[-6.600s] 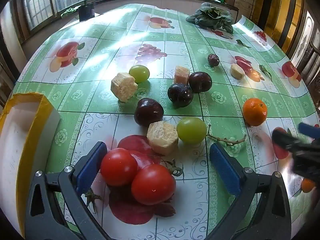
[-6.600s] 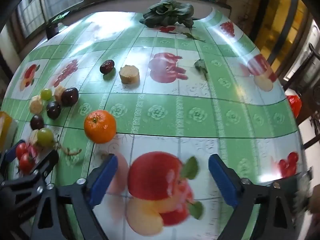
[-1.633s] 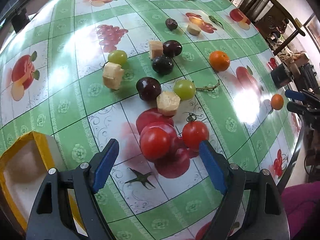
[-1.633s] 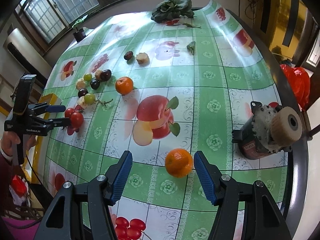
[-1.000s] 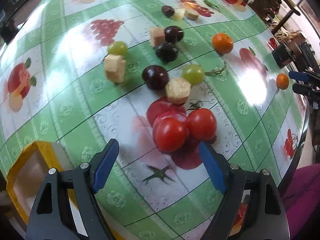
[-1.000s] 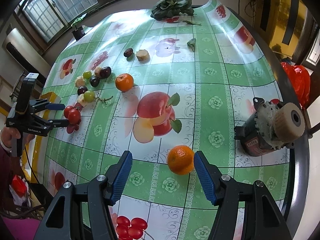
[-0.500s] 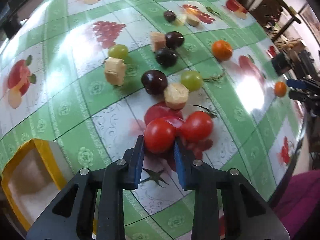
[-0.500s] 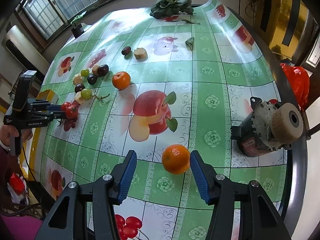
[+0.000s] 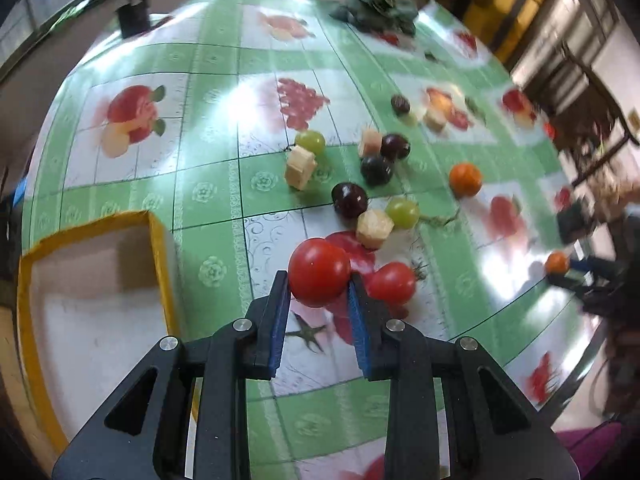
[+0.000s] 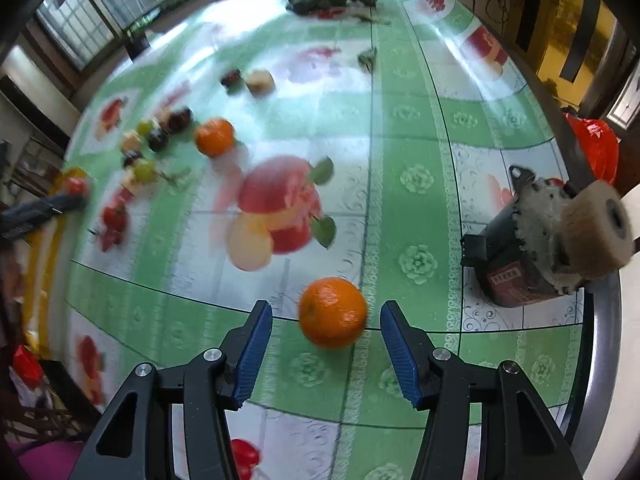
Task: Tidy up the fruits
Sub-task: 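Carry tomato in left tool and orange in right tool to white tray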
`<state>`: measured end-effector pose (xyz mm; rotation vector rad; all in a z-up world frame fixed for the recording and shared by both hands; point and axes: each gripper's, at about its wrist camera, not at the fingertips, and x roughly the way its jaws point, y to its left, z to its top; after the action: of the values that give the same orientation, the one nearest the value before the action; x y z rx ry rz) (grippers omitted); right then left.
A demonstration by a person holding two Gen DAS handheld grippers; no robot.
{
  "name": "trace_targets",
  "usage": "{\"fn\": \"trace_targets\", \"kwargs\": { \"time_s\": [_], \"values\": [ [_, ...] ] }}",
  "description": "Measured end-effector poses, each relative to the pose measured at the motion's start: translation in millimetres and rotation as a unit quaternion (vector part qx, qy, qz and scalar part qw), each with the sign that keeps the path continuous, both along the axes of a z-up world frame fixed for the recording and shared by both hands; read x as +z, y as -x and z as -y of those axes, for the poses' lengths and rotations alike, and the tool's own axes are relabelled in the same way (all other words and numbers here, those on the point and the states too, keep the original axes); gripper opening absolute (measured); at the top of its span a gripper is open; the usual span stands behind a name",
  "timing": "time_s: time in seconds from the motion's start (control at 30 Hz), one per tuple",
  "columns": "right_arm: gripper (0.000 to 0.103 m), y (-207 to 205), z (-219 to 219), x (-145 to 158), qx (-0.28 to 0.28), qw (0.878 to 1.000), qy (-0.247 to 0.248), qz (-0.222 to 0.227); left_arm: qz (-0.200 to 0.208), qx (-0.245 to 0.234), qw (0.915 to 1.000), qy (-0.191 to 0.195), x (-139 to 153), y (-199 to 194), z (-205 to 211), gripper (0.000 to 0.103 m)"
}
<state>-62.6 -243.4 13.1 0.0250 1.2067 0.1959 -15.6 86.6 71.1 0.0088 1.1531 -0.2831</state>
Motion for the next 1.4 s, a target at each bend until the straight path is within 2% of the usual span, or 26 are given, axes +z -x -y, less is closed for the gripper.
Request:
{"fn": "trace_targets", "kwargs": {
  "time_s": [0.07,0.27,0.4,0.6,0.8,1.13,1.4],
  "values": [
    [0.034,1,-2,1,0.008,1.000,0.009,0.017,0.004,0.010,0.9999,0.005,5,5,0,0.027],
    [0.033,-1,-10,12,0.038,0.999,-0.014,0.007,0.000,0.055,0.9981,0.025,12,13,-8,0.027],
    [0.034,-4,-34,33,0.073,0.996,-0.032,0.032,0.004,0.090,0.9959,0.009,18,20,-21,0.027],
    [0.034,-16,-90,59,0.138,0.987,-0.066,0.054,0.023,0.137,0.9901,-0.015,29,29,-51,0.028],
    [0.034,-21,-163,76,0.210,0.971,-0.089,0.069,0.031,0.193,0.9799,-0.037,34,38,-91,0.027],
    [0.033,-38,-279,83,0.289,0.947,-0.122,0.069,-0.001,0.267,0.9622,-0.056,6,36,-154,0.028],
    [0.033,-59,-344,70,0.313,0.941,-0.117,0.053,-0.011,0.291,0.9549,-0.057,-14,26,-178,0.027]
  ]
}}
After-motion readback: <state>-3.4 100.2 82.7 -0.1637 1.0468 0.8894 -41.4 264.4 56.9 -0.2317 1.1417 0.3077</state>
